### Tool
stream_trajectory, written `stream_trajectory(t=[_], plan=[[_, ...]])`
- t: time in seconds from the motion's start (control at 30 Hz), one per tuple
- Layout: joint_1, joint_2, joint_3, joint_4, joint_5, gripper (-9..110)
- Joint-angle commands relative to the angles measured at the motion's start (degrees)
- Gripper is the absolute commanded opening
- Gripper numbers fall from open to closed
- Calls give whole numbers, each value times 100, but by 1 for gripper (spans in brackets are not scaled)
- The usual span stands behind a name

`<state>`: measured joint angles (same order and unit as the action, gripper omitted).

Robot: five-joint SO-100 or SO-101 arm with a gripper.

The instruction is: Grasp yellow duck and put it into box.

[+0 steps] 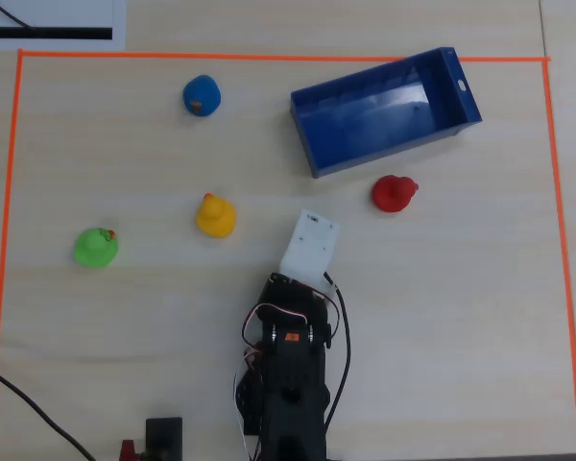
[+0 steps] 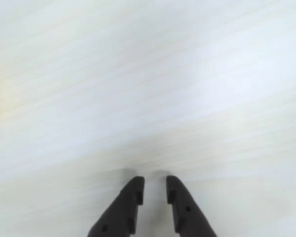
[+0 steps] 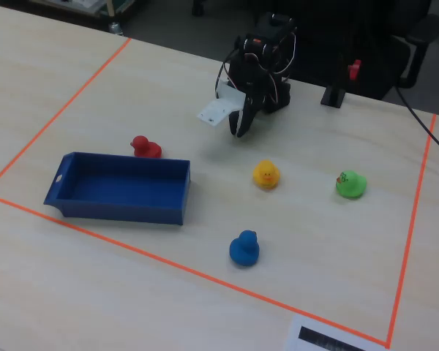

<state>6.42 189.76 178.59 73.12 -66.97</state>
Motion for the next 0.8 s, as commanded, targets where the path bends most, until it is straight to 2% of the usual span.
stream_trajectory(t=[0.0,0.57,0.67,0.77], plan=[[-9,-18,-35,158,-44,1],[-18,-132,-53,18,-35,0],[18,-1292,-967,-554,167,0],[0,-2540,-2540,-290,255,4]])
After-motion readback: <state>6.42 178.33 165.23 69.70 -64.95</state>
